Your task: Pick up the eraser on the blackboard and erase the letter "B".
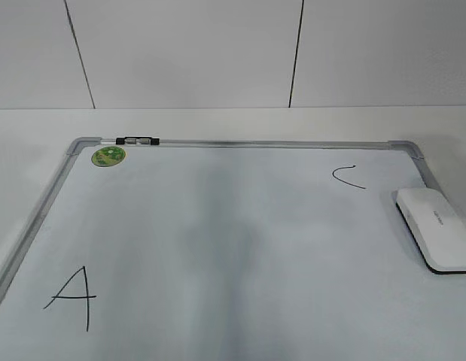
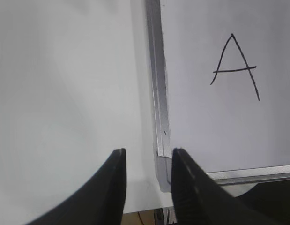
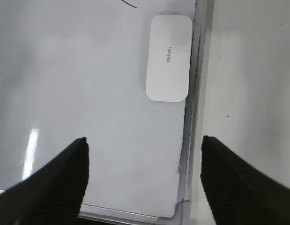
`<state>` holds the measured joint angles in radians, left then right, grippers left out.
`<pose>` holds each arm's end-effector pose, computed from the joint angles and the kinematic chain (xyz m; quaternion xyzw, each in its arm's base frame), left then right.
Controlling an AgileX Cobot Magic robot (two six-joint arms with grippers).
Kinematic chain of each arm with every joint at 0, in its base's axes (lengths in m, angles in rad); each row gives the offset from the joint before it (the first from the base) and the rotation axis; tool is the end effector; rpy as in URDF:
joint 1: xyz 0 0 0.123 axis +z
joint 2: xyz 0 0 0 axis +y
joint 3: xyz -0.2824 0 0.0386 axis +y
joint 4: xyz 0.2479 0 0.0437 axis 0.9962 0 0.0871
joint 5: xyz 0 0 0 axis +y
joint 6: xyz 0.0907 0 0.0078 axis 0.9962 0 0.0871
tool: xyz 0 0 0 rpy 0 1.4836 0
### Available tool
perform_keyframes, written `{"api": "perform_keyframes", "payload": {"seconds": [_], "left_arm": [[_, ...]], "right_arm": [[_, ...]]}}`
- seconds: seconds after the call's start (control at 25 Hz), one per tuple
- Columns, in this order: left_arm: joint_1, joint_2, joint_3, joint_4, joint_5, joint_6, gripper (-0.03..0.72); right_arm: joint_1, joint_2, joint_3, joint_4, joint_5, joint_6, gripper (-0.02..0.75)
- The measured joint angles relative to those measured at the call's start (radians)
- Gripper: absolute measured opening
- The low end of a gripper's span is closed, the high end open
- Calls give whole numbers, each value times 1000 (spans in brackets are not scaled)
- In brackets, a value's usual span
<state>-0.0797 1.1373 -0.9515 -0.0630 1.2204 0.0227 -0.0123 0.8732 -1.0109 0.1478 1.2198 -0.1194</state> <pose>0.1897 -0.0206 0.3046 0.0437 0.9907 -0.0343 0.1246 0.1371 0.0109 0.3660 -0.0465 0.9551 0.0549 0.2874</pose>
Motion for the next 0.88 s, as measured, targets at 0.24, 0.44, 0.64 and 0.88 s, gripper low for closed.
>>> {"api": "perform_keyframes", "payload": {"seconds": [0.24,0.44,0.64,0.88], "left_arm": [[0,-263,116,0,-41,0,245],[0,-490,238,0,-117,0,245],[0,-746,395,0,-141,0,245],[0,-1088,425,0,-127,0,245]], "right_arm": [[0,-293,234,0,-147,0,572],[0,-475,408,0,-173,-1,572],[0,-614,490,2,-173,-7,572],[0,-698,491,7,-139,-8,572]]}}
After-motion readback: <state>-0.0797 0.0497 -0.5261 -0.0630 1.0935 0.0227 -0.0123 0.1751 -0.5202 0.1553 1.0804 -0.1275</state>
